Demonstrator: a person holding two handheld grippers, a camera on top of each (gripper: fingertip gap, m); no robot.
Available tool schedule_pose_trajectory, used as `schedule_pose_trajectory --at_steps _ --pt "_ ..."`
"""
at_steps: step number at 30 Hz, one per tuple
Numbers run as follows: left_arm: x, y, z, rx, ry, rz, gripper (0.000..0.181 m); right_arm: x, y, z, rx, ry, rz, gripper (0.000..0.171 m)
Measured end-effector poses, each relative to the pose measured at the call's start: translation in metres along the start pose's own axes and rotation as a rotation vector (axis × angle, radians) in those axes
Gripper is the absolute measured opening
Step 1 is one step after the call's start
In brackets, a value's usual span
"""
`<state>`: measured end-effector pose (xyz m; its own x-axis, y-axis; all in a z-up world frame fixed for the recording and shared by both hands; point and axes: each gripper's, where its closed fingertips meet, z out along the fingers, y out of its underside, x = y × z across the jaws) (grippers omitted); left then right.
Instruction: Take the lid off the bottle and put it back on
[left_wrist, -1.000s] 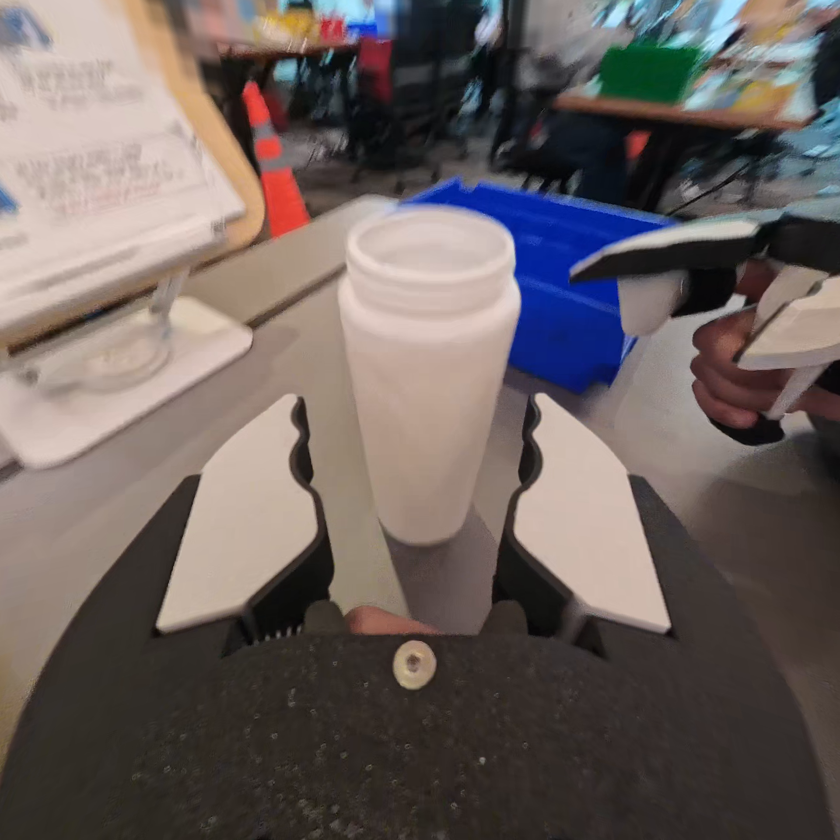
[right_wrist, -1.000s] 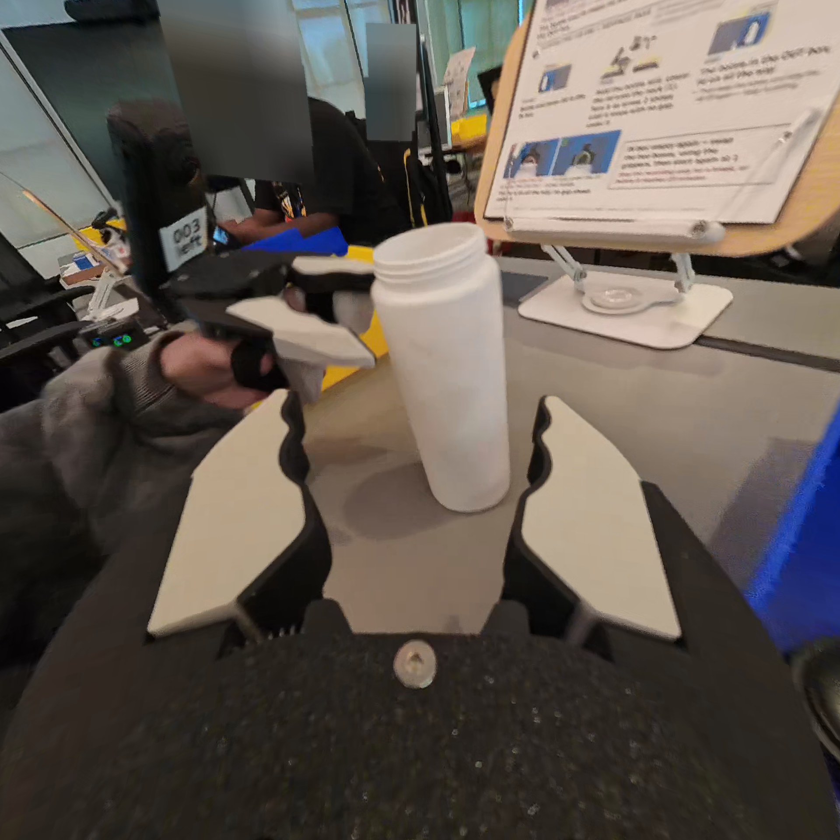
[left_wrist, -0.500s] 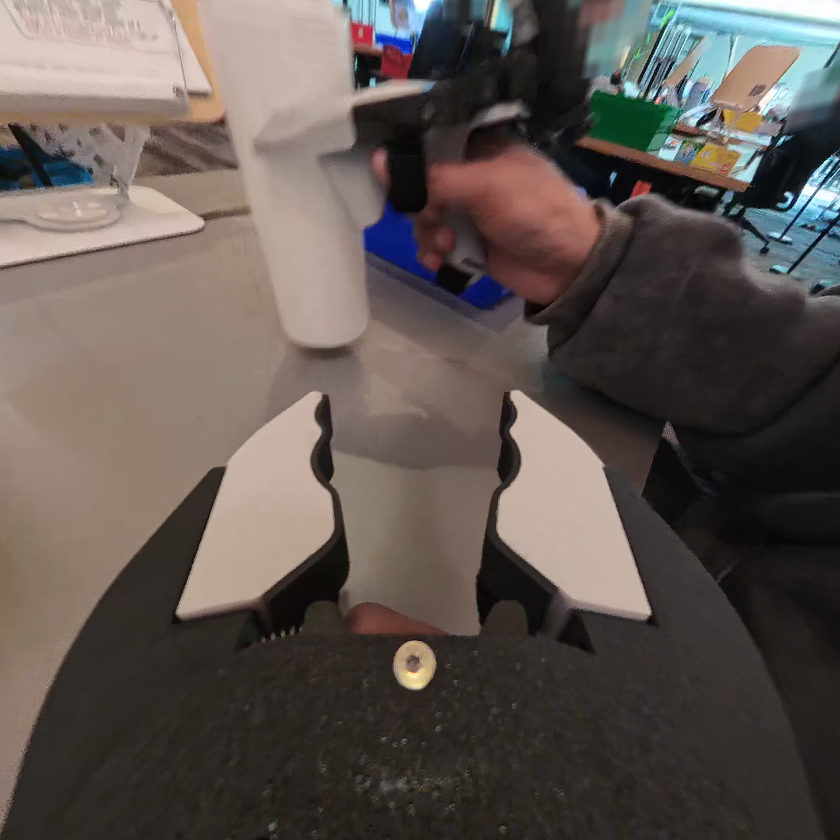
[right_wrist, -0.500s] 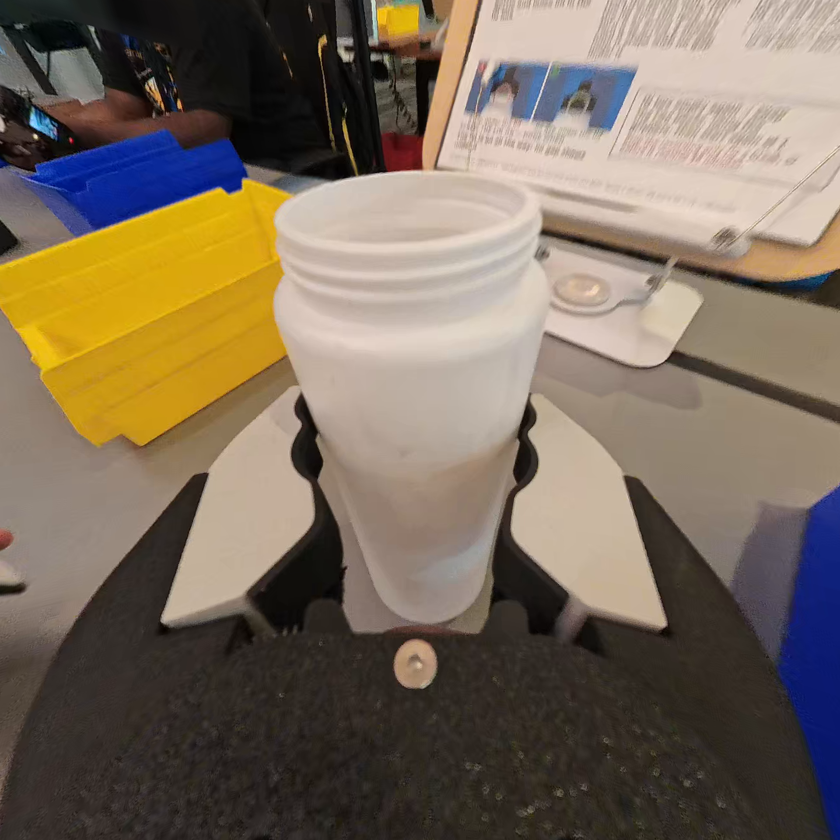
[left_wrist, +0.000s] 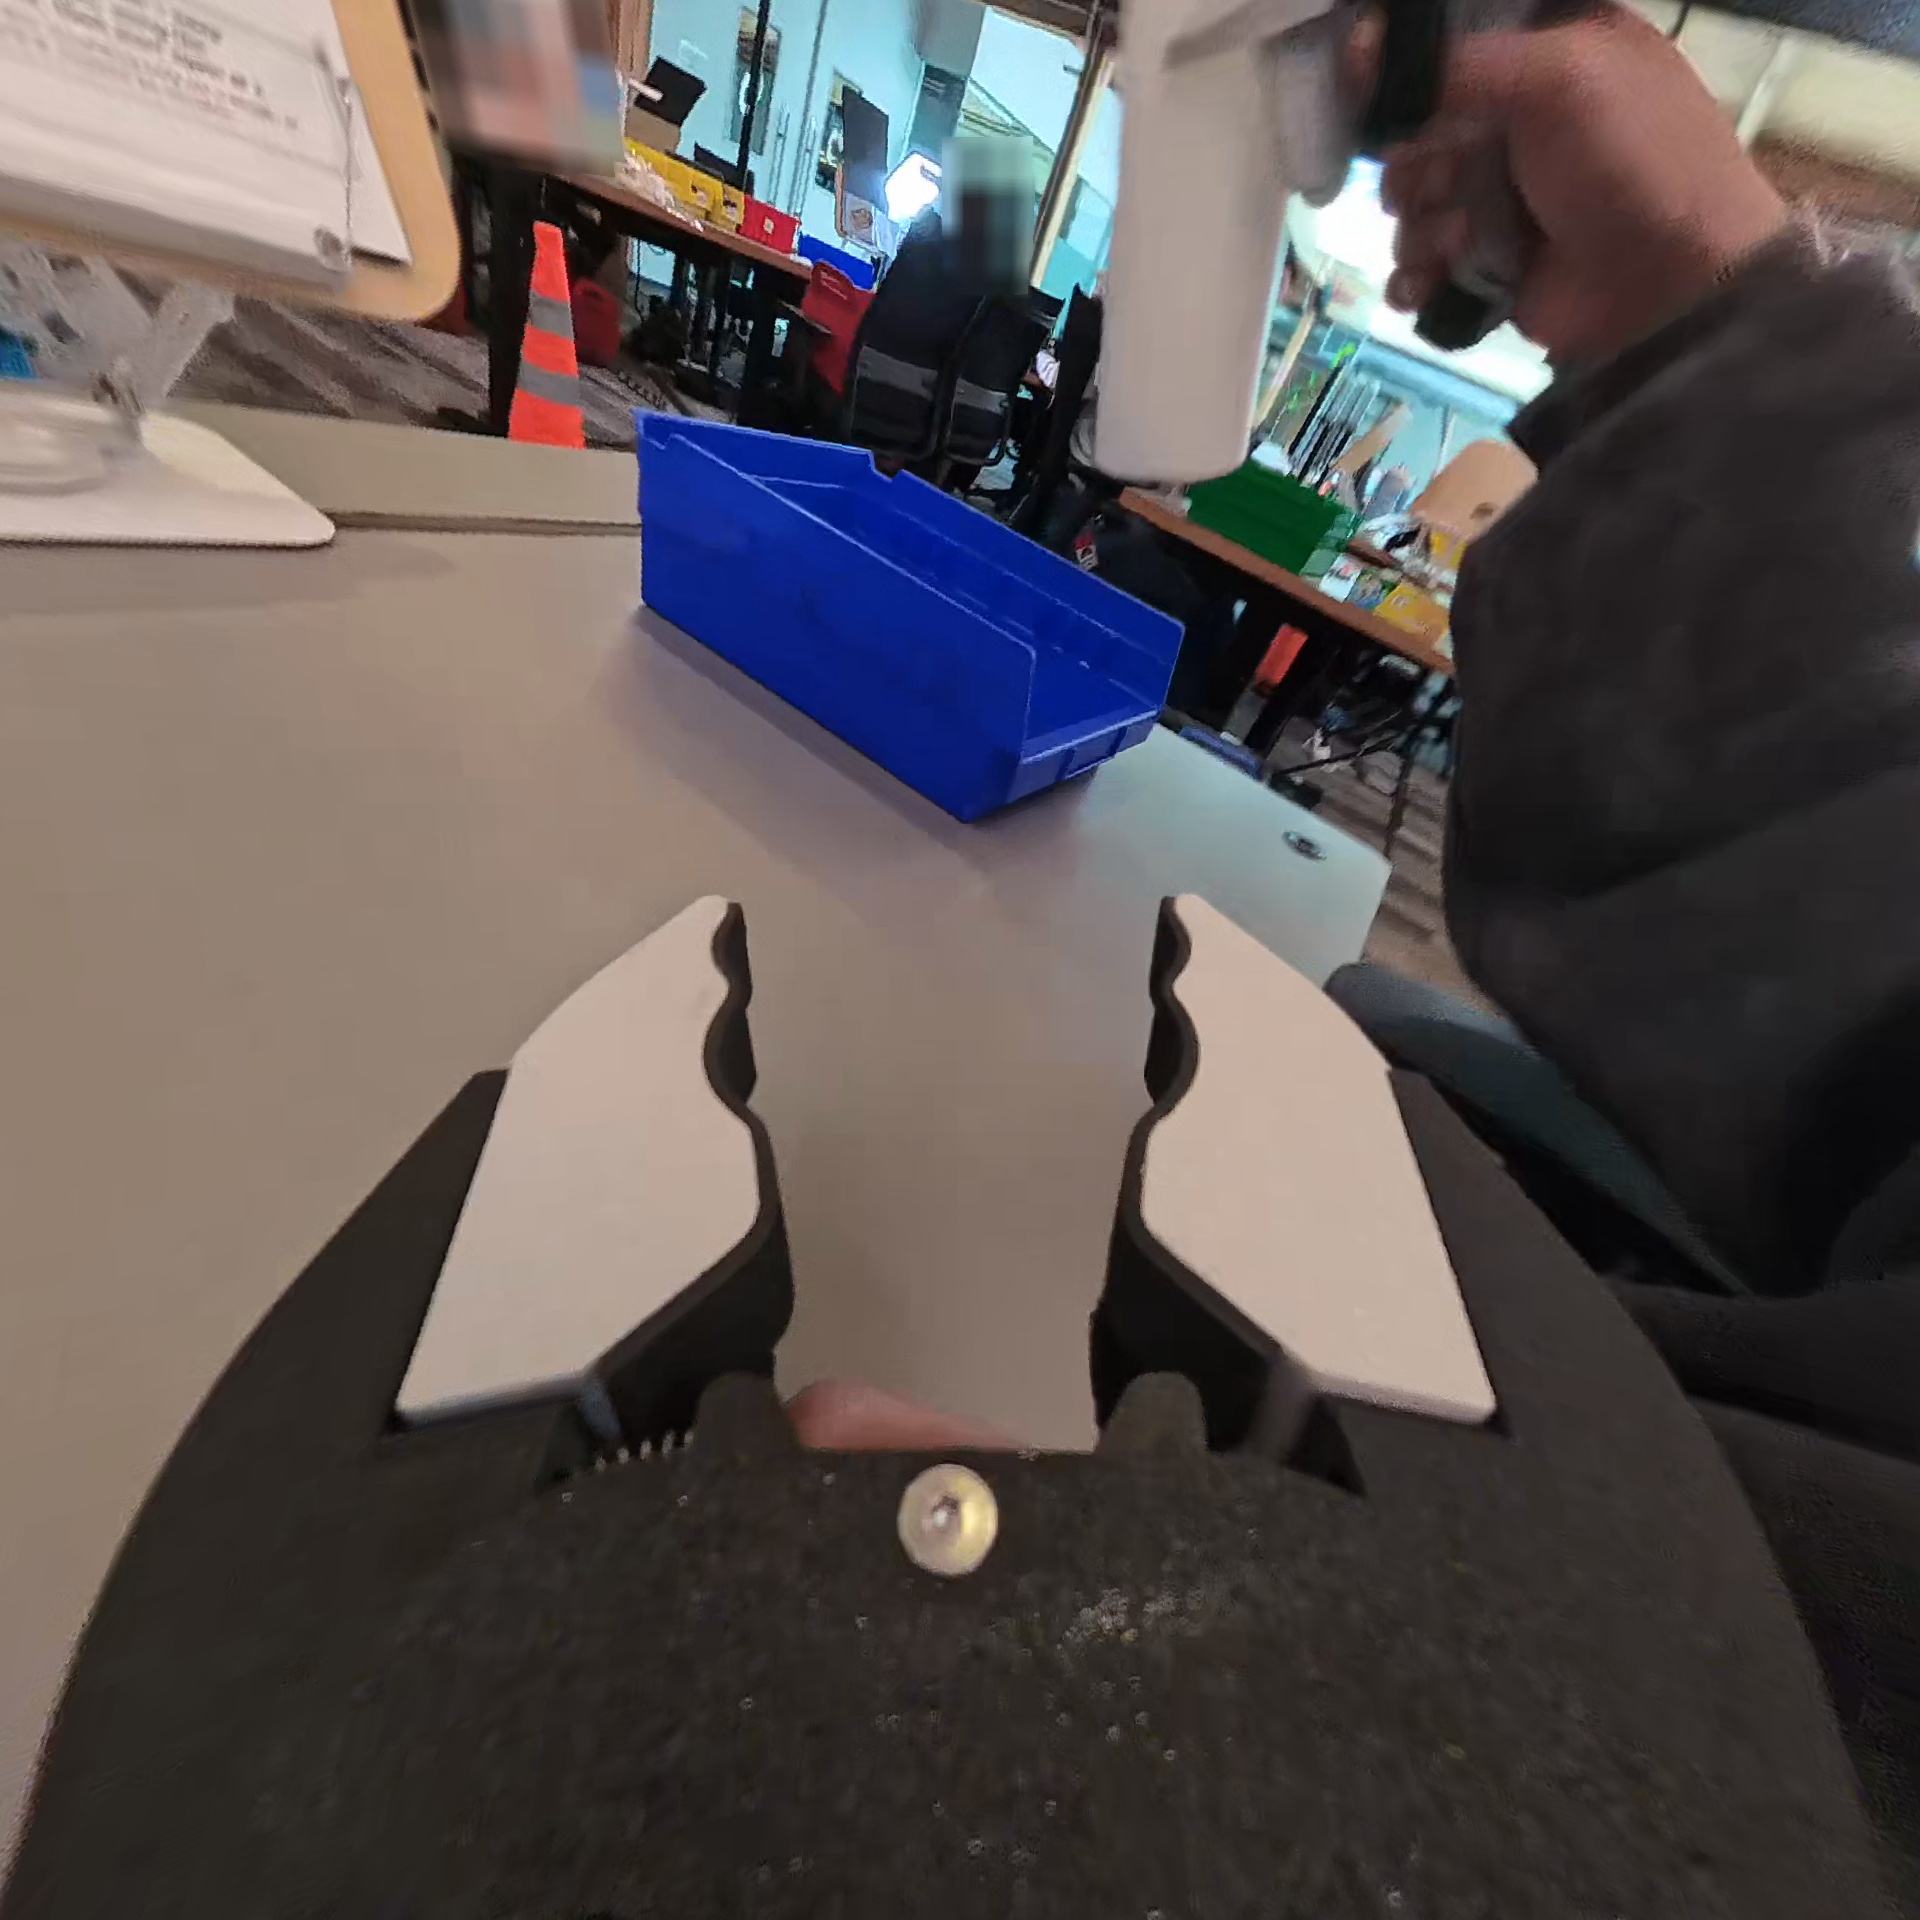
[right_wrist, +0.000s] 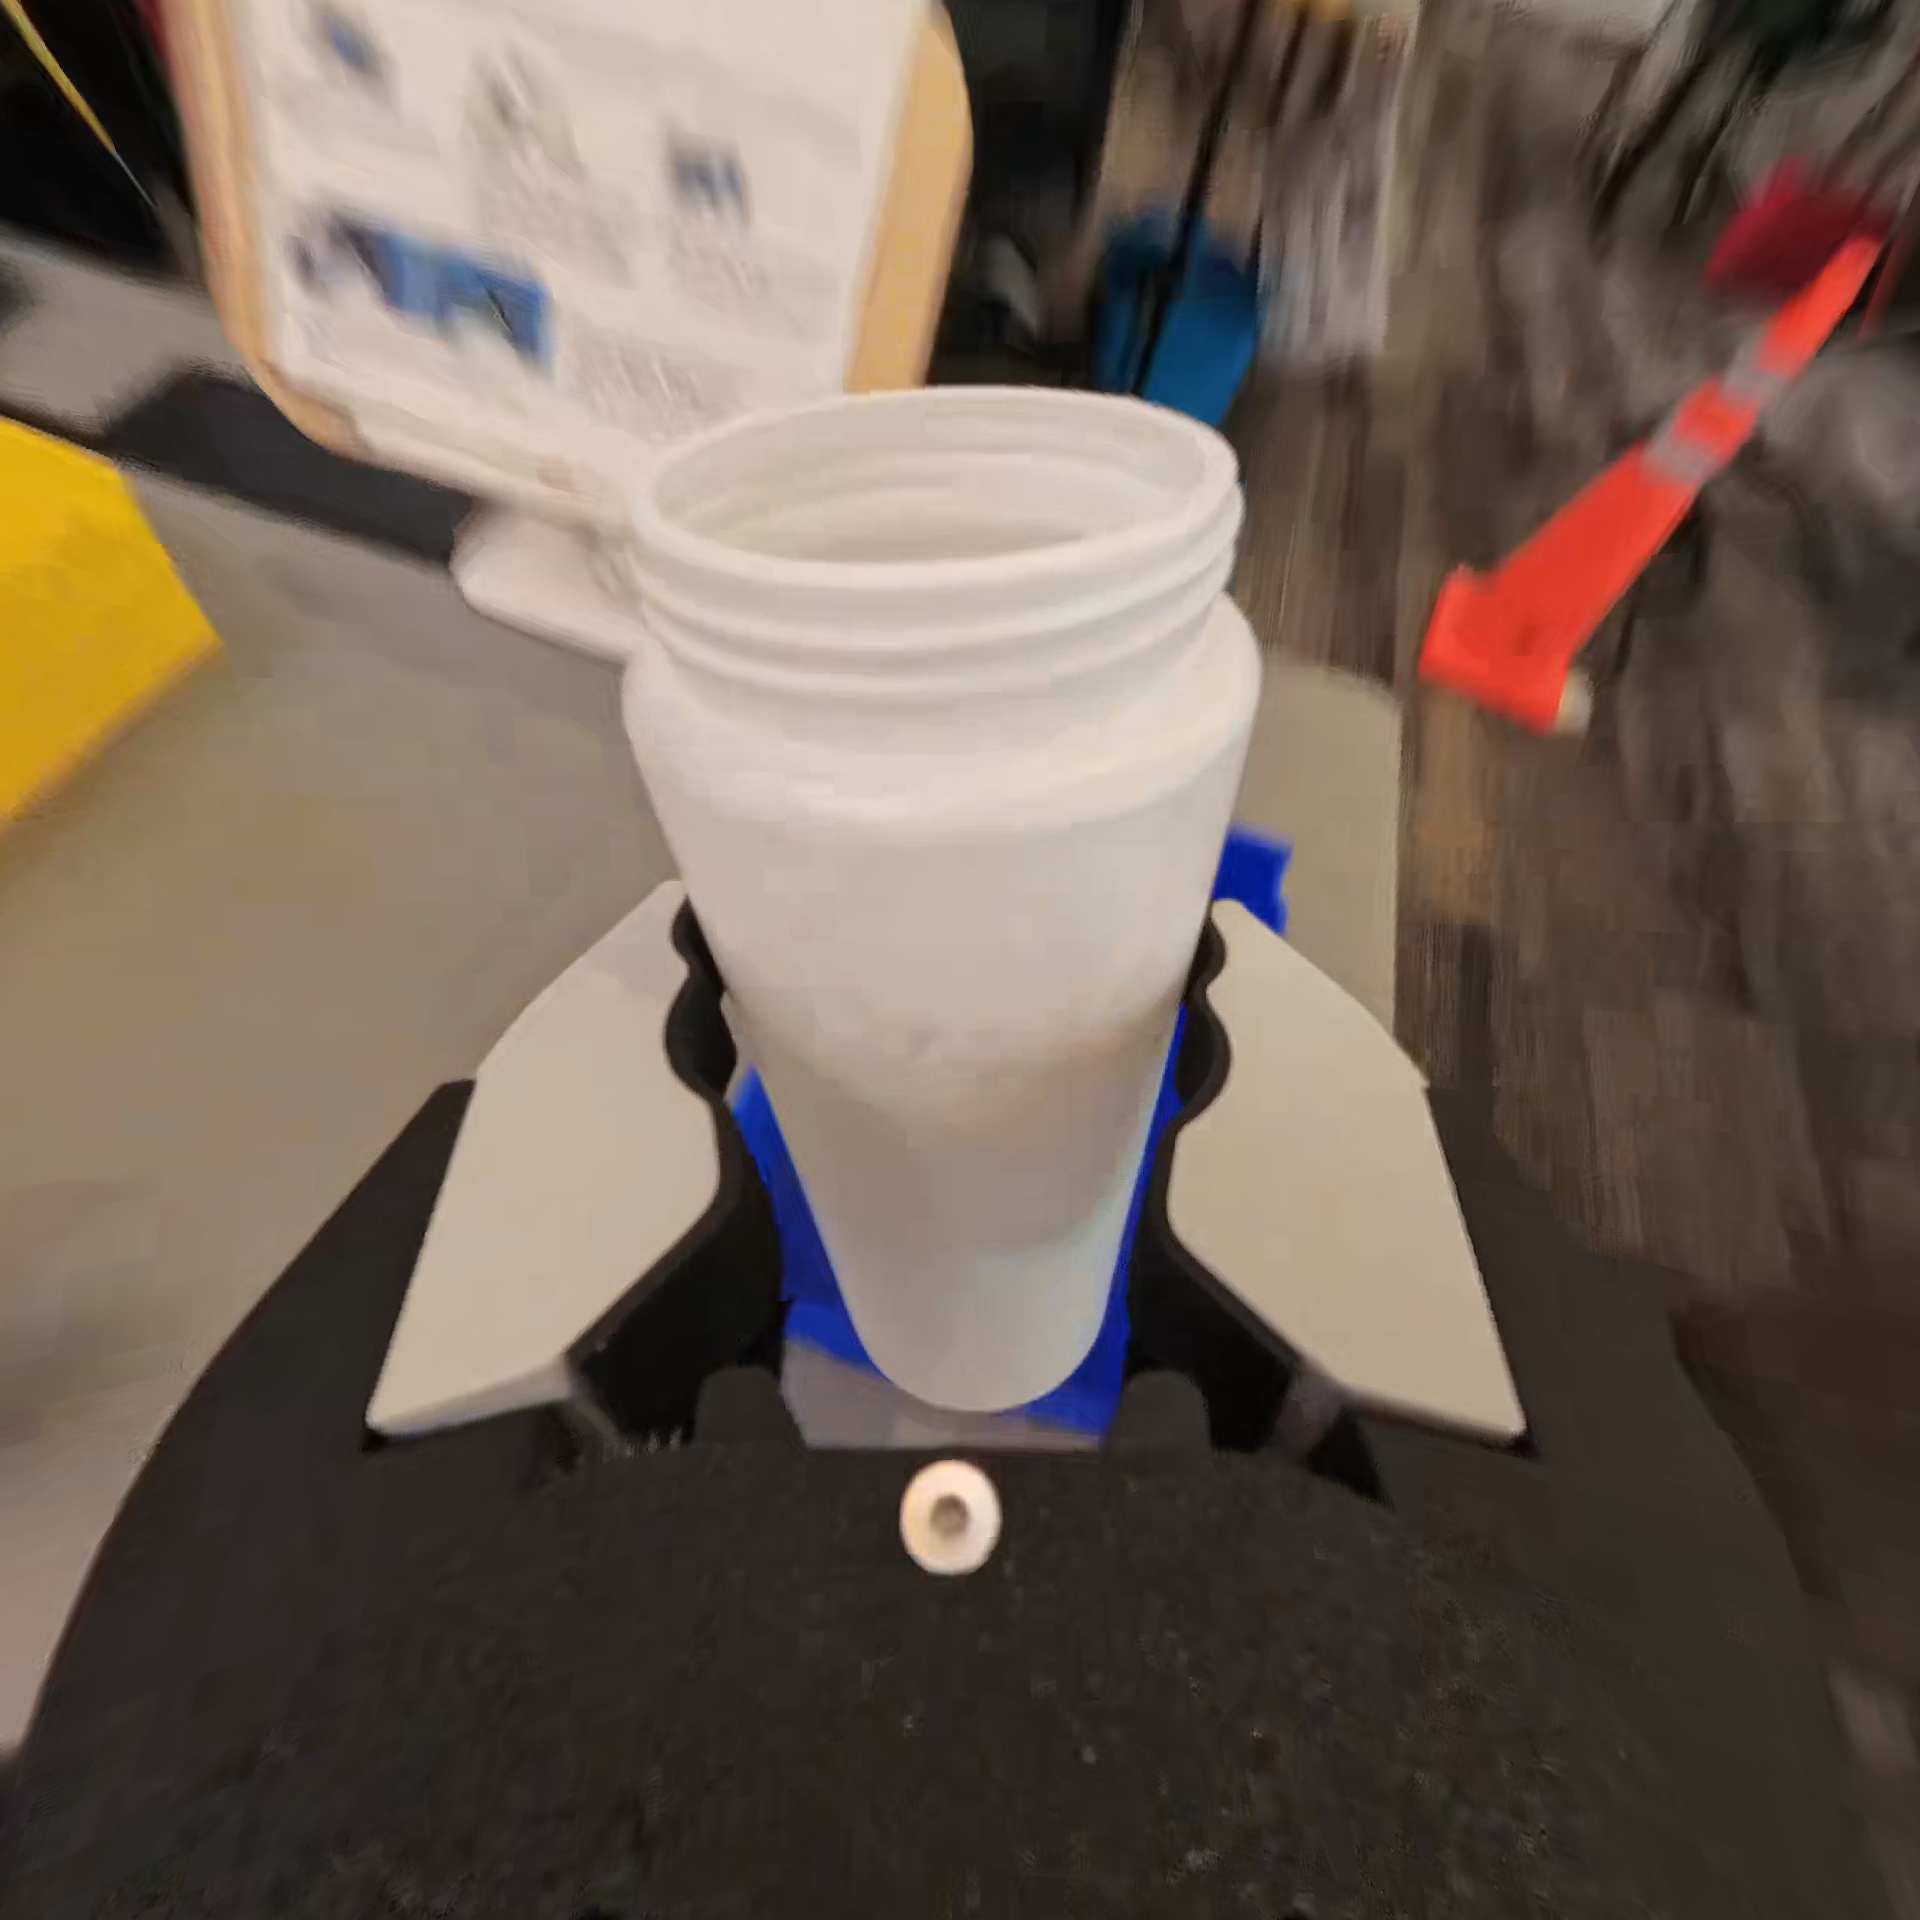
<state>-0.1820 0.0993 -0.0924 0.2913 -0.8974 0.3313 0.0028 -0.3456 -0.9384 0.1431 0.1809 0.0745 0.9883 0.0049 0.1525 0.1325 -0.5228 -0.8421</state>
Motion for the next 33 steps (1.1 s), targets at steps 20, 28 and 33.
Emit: schedule_pose_trajectory --at_steps 20,28,33 --pt "-0.030 0.000 -0.009 -0.025 -0.107 0.060 0.073 0.035 0.199 0.203 -0.921 -0.114 0.061 0.104" --pt "-0.058 -0.057 -0.074 0.204 -0.314 0.148 0.067 -0.038 0.133 0.064 0.117 -0.221 0.091 0.086" --pt "-0.092 -0.057 -0.127 0.231 -0.585 0.177 0.061 -0.106 0.167 -0.004 0.522 -0.396 0.238 0.060"
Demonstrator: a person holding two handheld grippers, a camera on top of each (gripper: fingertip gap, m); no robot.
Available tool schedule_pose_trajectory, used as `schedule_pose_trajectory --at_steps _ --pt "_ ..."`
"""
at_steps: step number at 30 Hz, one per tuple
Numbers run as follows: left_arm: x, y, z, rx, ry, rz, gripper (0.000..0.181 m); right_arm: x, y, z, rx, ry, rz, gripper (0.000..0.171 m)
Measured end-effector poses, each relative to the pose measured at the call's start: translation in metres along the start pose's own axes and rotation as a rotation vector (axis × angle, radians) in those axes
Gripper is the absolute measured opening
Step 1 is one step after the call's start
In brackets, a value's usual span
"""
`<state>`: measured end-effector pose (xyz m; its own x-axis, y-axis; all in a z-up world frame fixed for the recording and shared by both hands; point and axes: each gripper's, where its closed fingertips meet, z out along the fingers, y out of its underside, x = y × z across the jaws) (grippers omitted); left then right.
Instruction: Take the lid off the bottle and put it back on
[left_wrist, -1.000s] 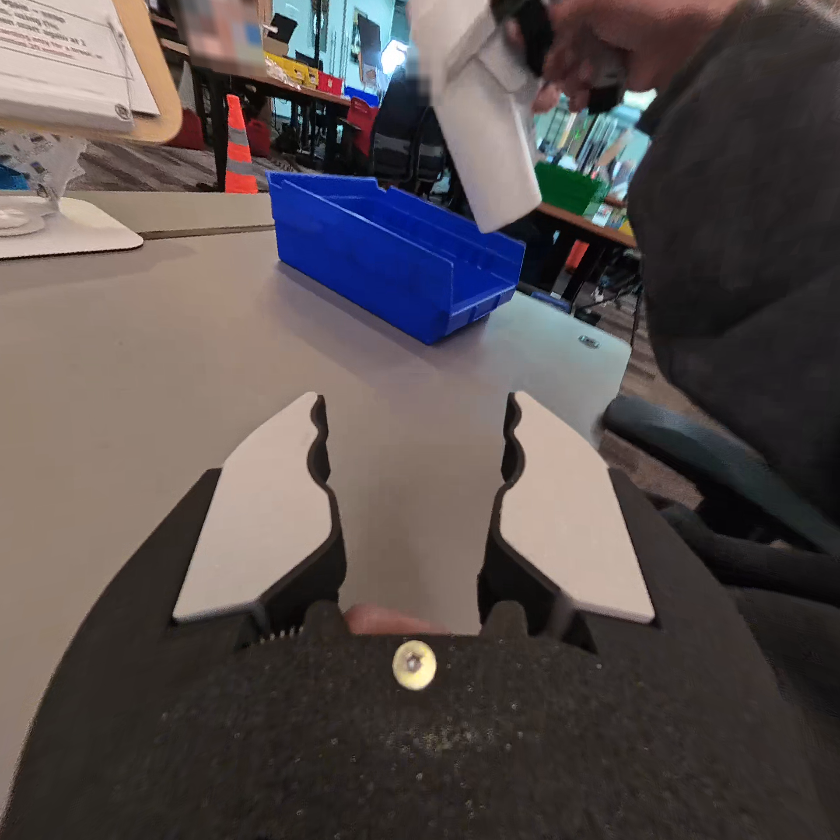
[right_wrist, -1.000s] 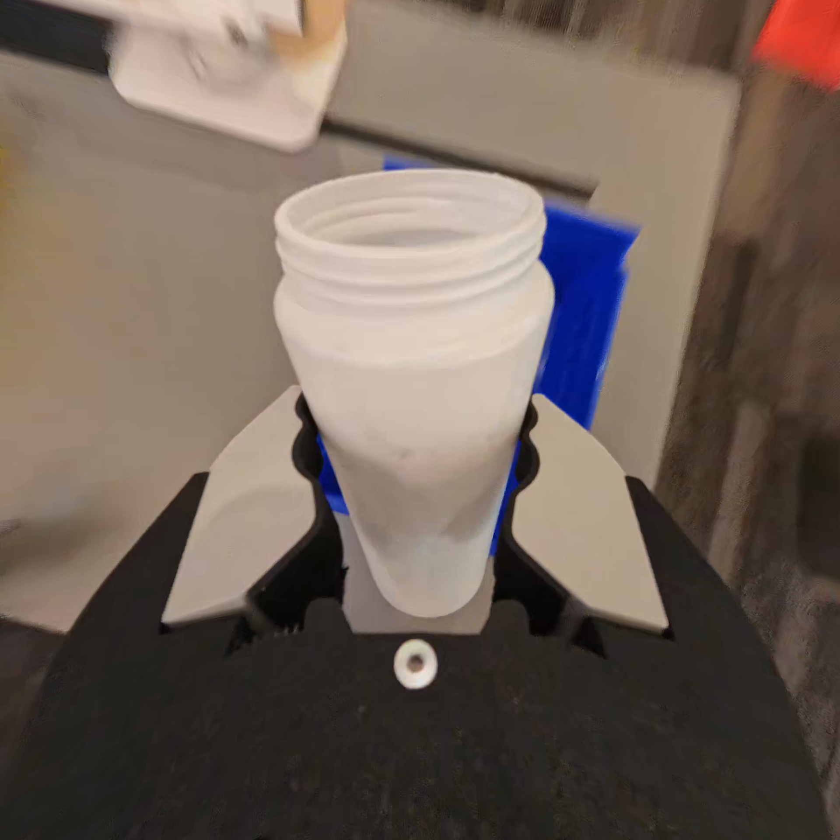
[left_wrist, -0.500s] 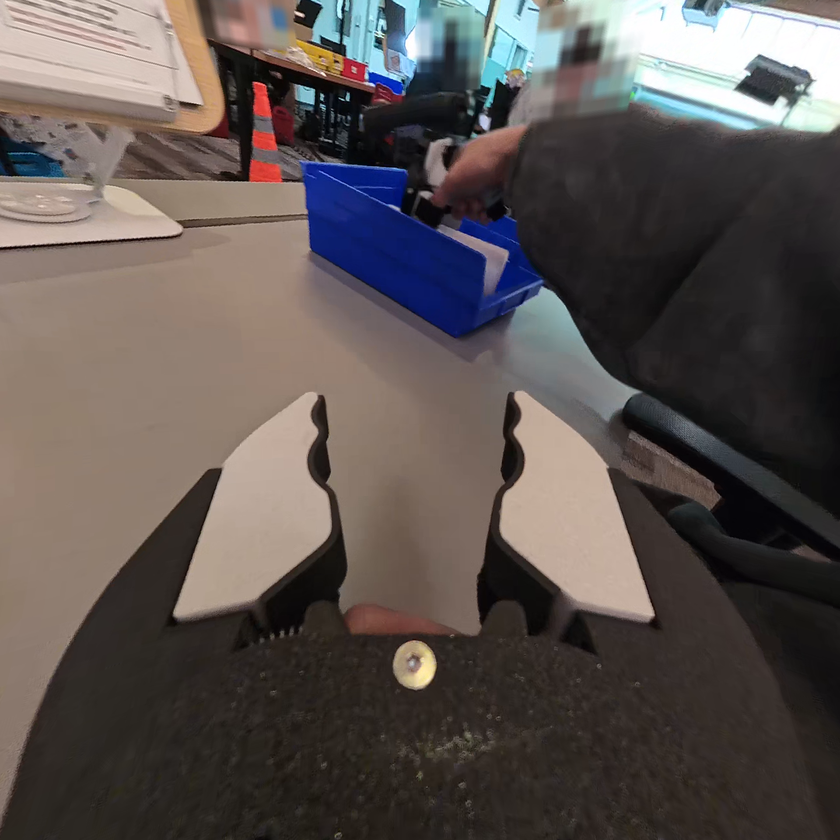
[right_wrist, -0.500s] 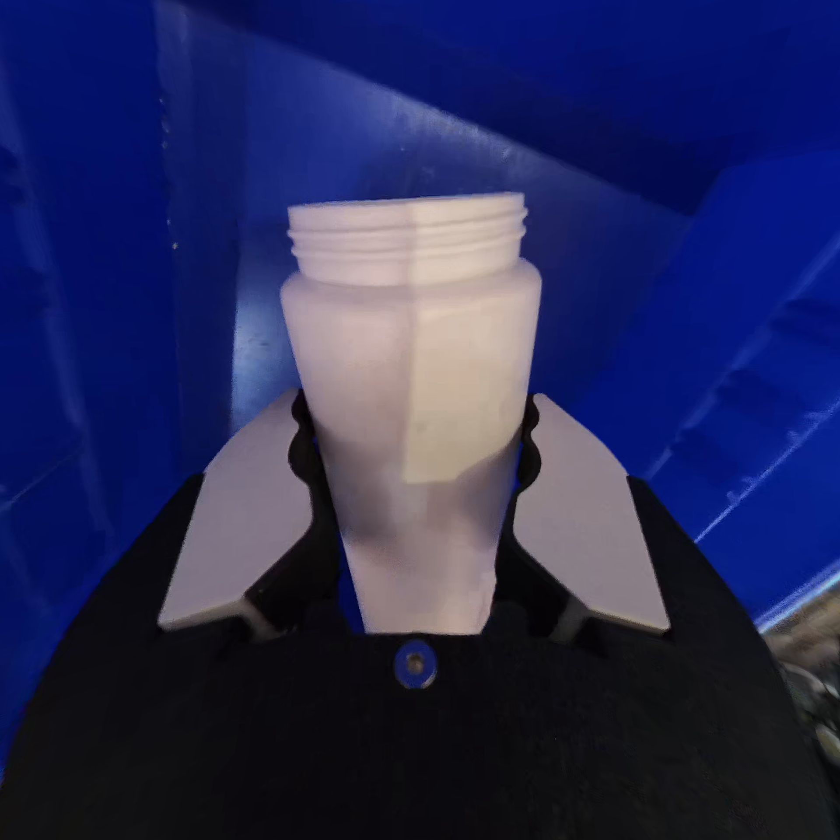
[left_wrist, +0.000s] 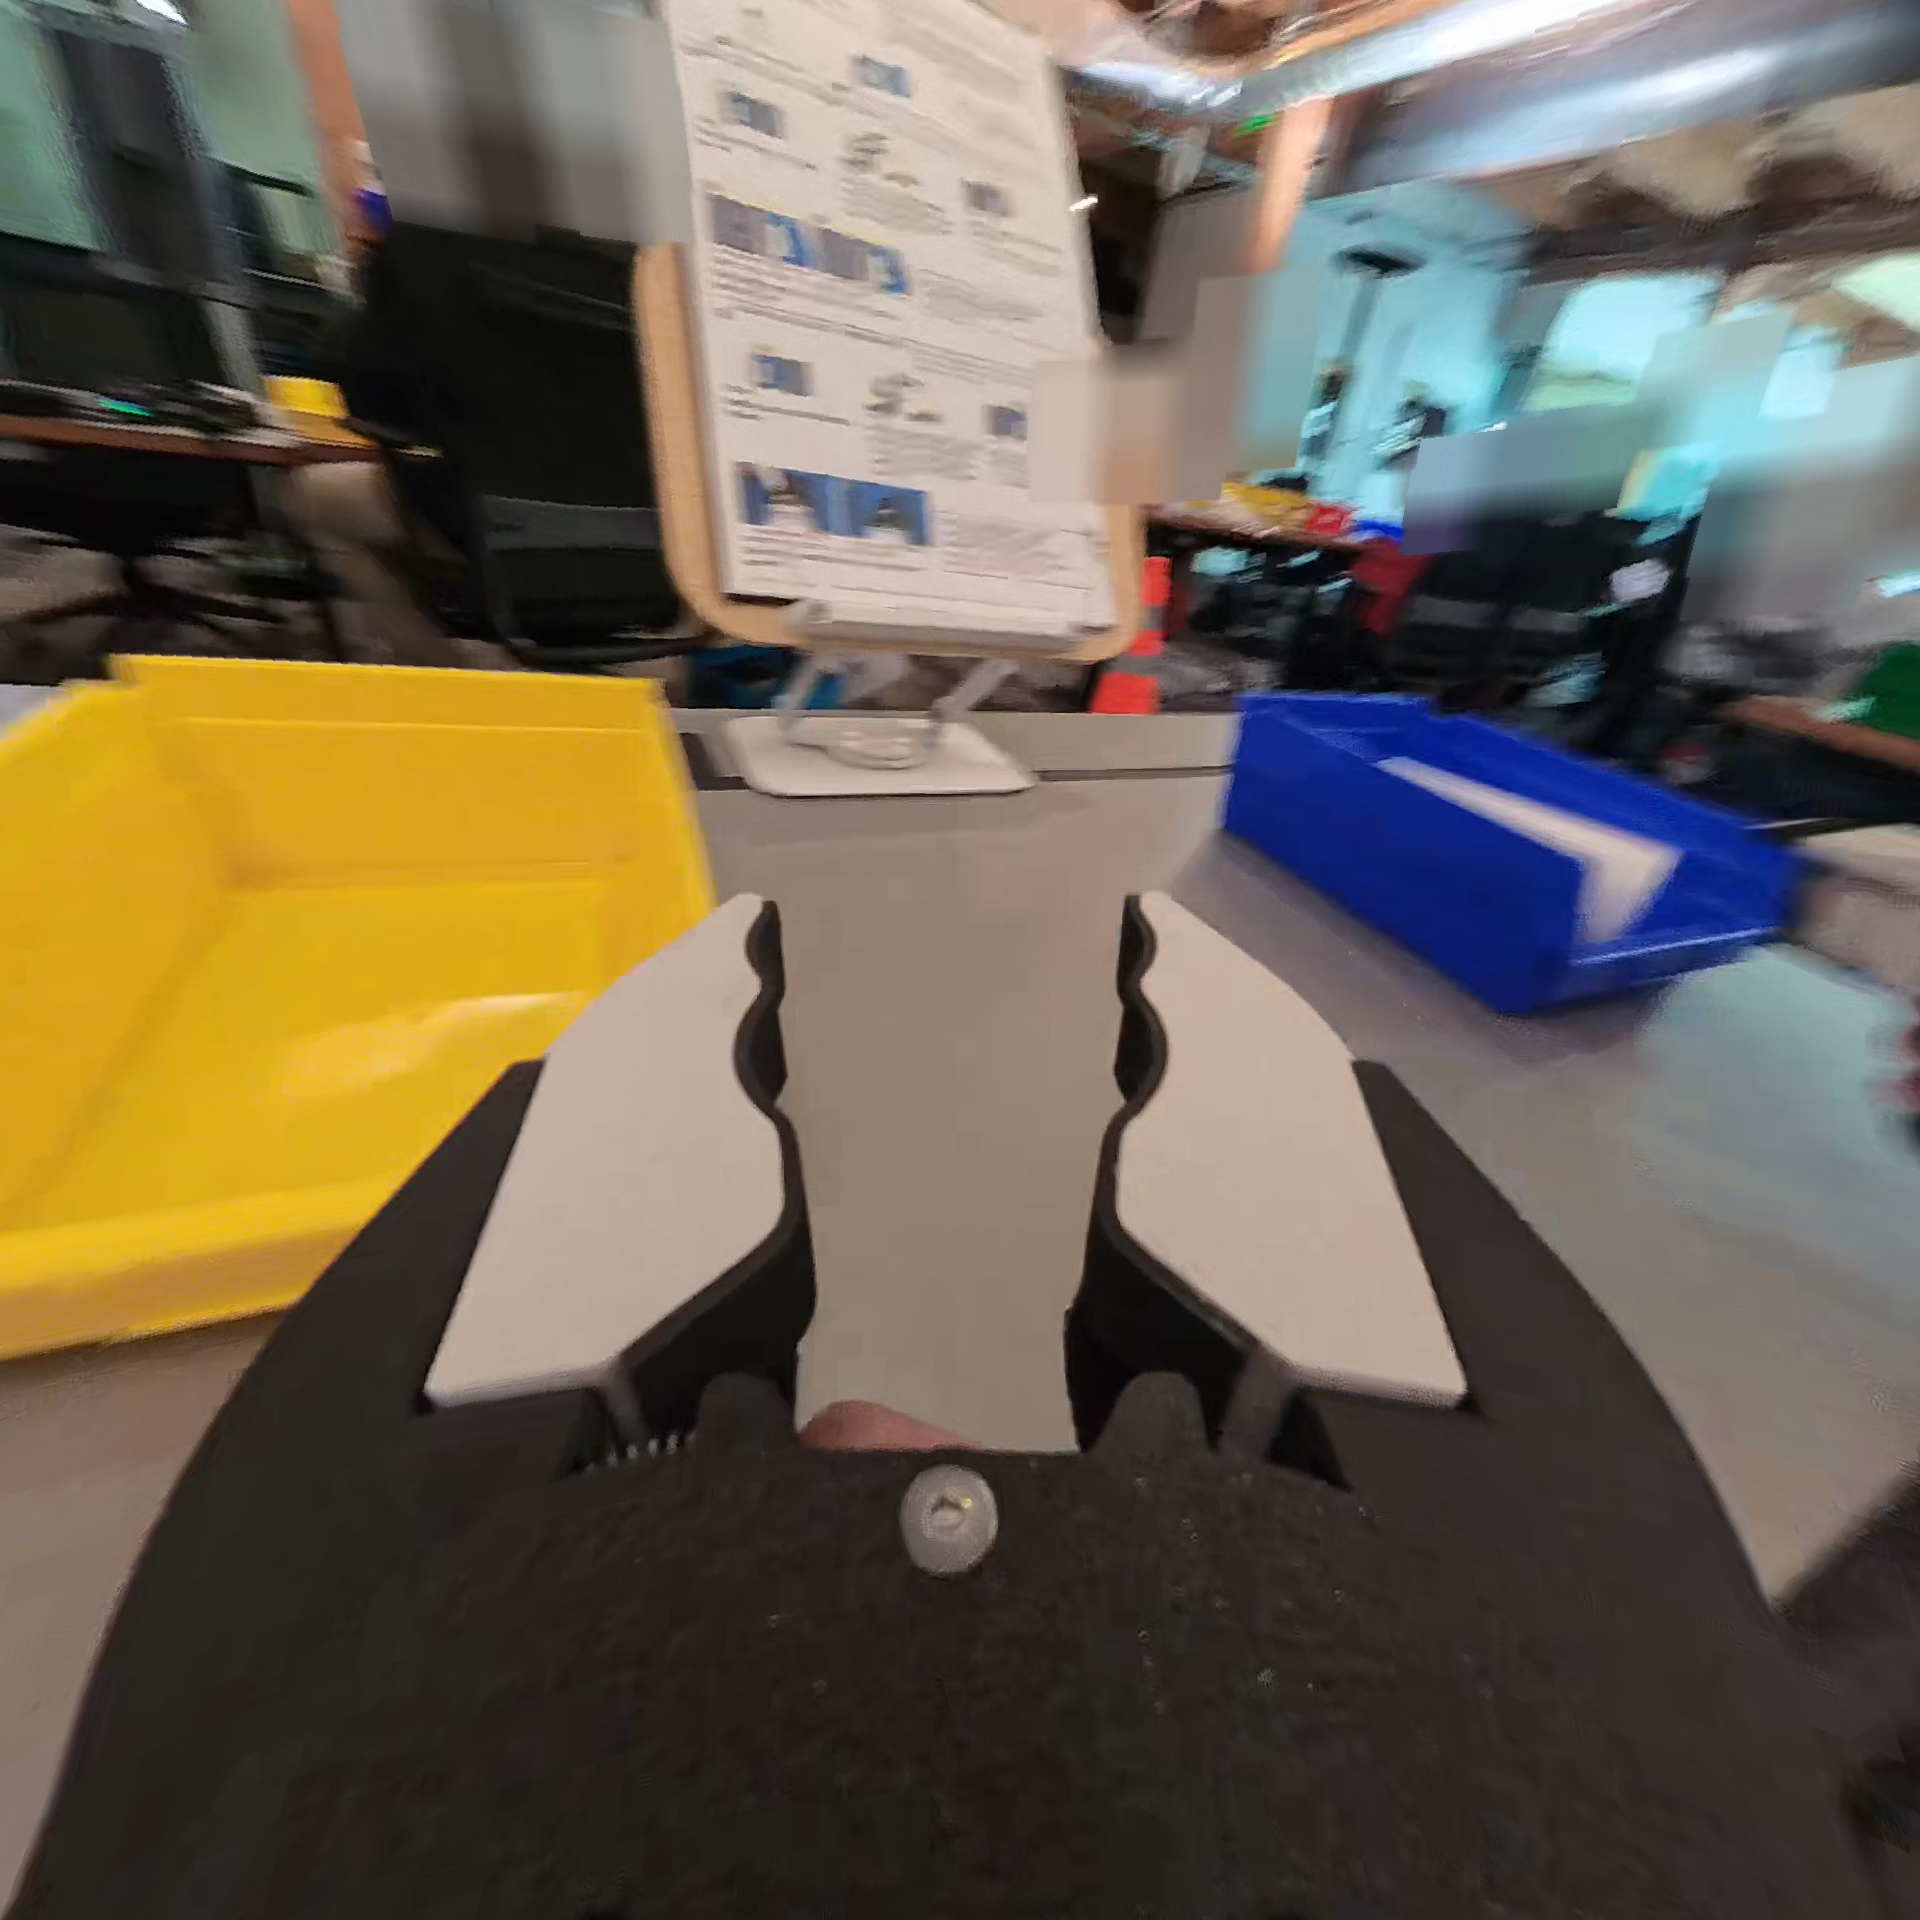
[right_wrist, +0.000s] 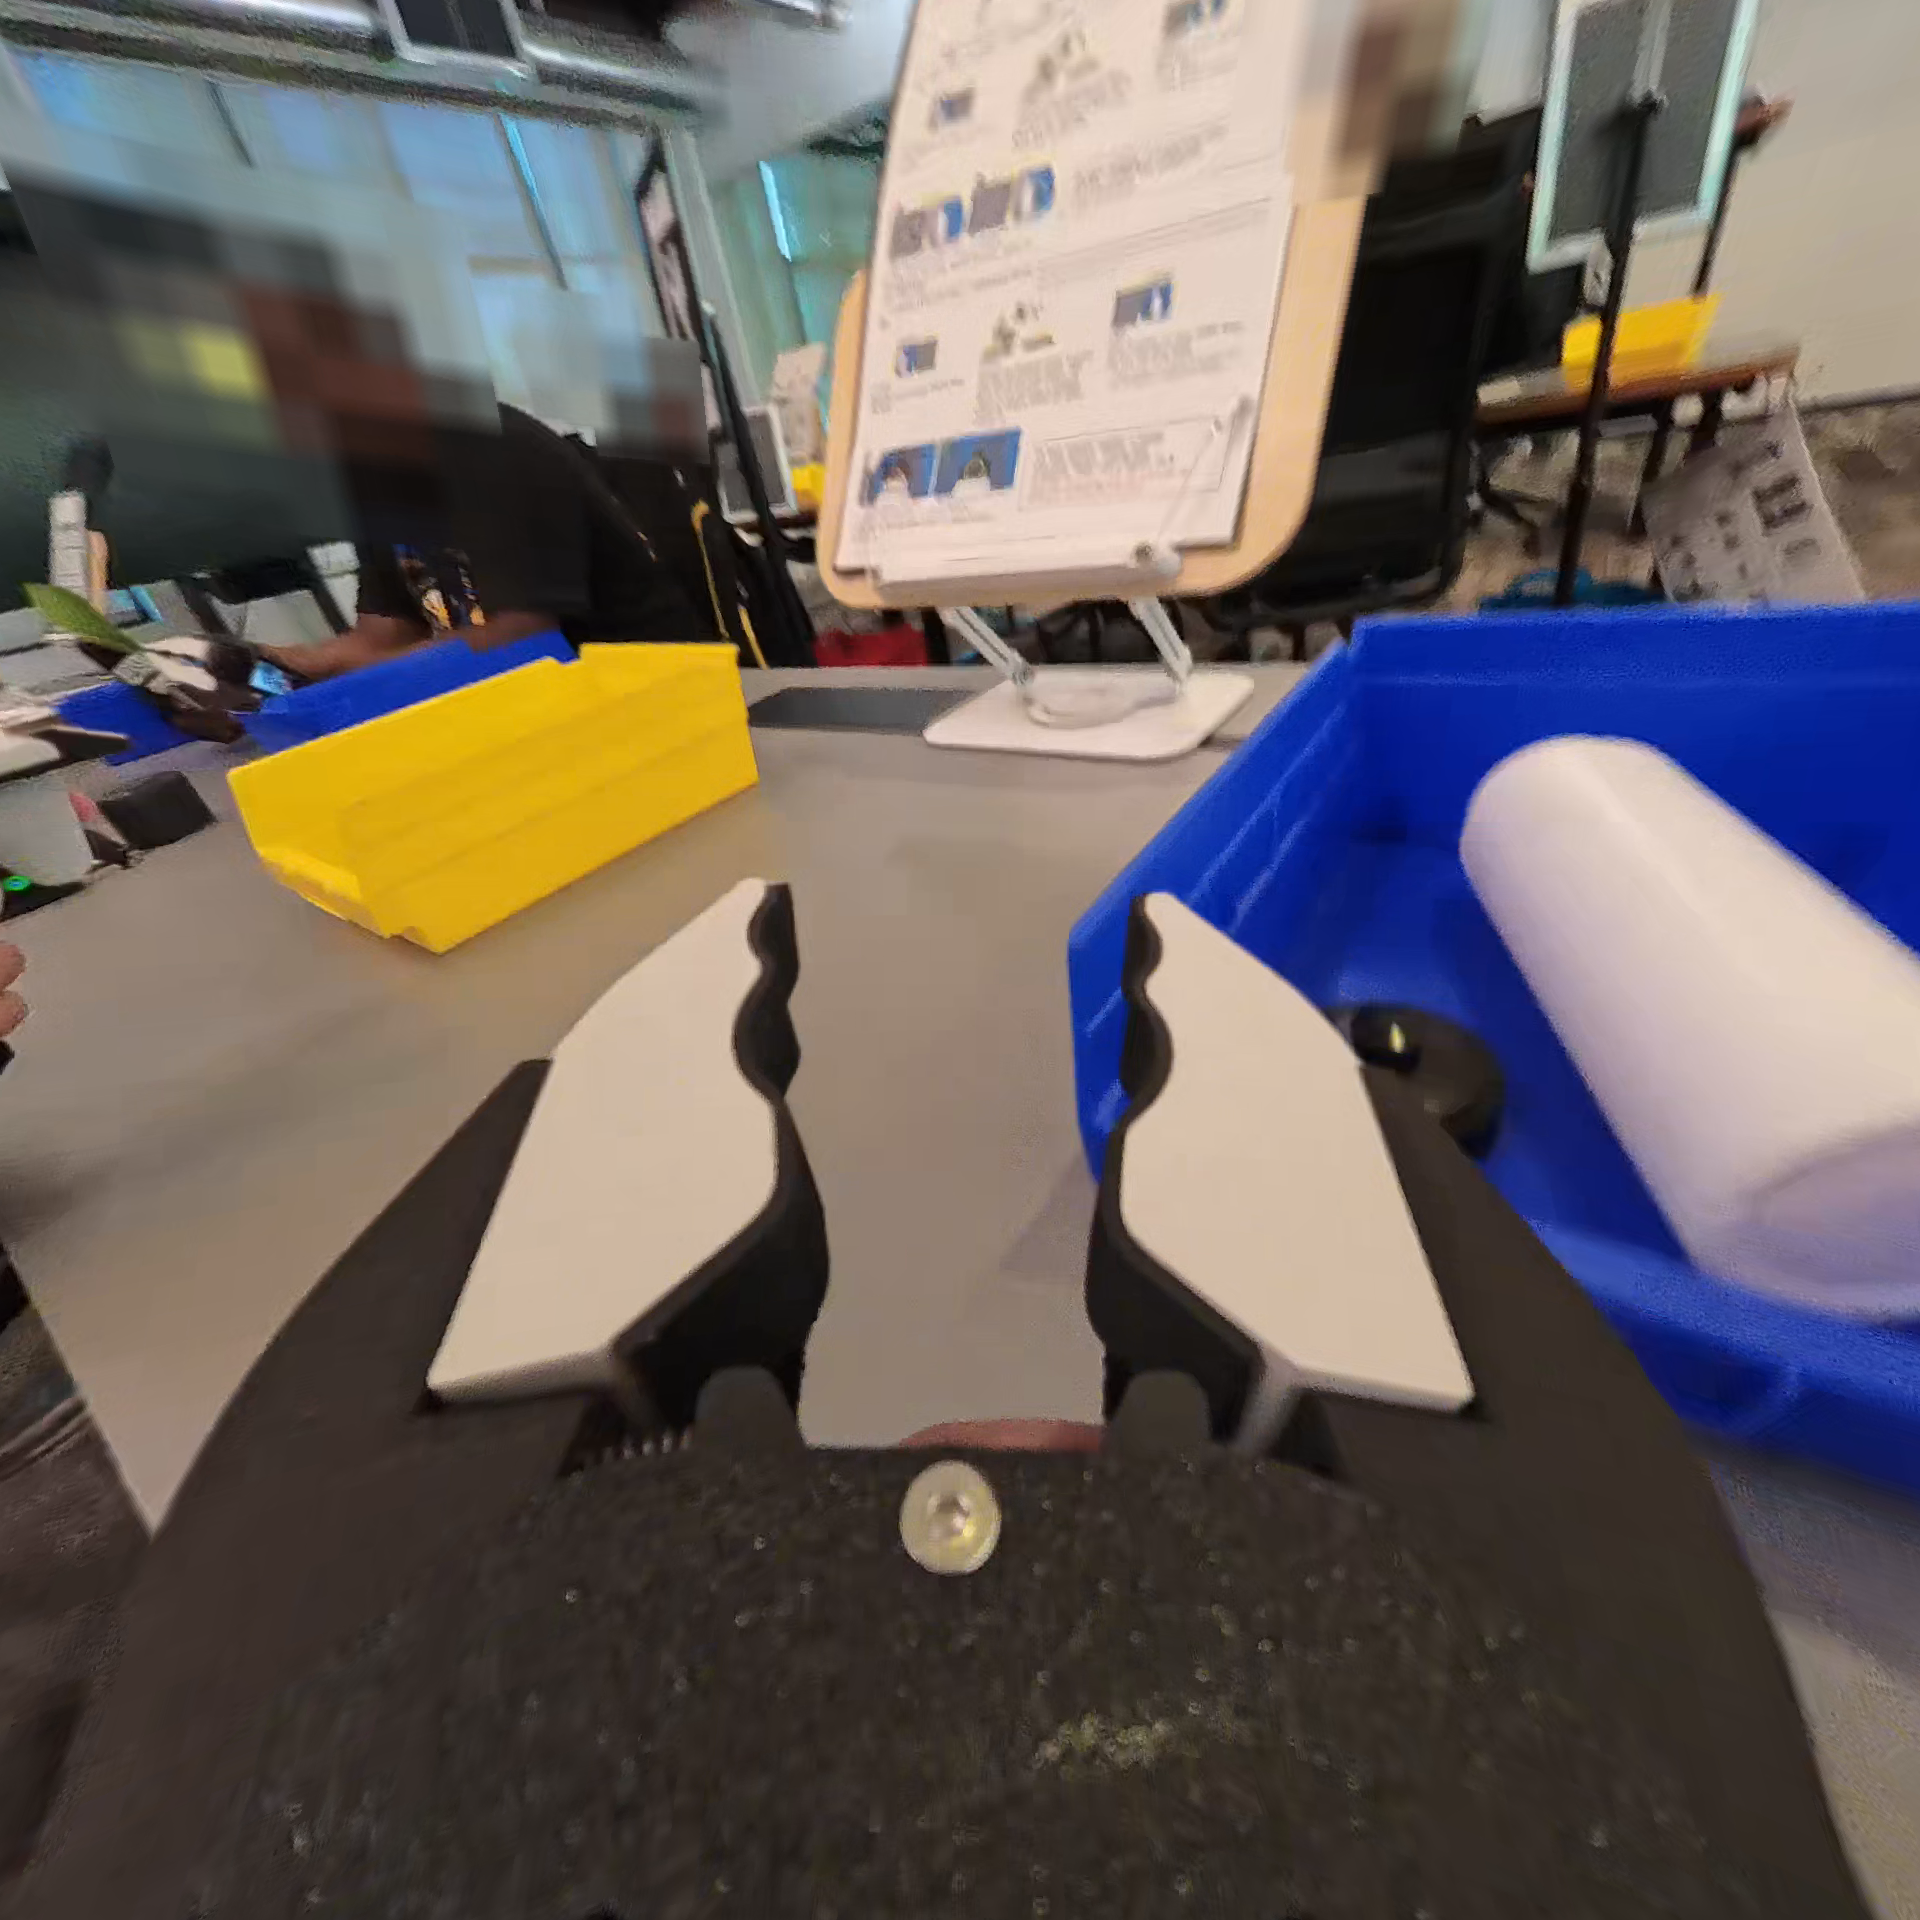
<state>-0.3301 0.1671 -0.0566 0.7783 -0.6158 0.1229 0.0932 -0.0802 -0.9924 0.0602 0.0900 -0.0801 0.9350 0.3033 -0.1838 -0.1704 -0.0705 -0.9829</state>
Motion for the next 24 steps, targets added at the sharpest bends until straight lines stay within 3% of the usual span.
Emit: schedule_pose_trajectory --at_steps 3,7,13,24 --pt "-0.033 0.015 -0.007 -0.051 -0.200 0.146 0.058 0.022 0.019 -0.017 -0.098 0.231 -0.023 0.049" --pt "-0.042 0.050 0.007 -0.177 -0.202 0.100 0.060 0.070 0.046 -0.026 -0.272 0.391 -0.057 0.045" --pt "-0.042 0.062 0.011 -0.241 -0.202 0.087 0.066 0.097 0.044 -0.044 -0.219 0.408 0.182 0.042" --pt "-0.049 0.064 0.013 -0.245 -0.192 0.030 0.065 0.102 0.053 -0.042 -0.254 0.433 0.179 0.049"
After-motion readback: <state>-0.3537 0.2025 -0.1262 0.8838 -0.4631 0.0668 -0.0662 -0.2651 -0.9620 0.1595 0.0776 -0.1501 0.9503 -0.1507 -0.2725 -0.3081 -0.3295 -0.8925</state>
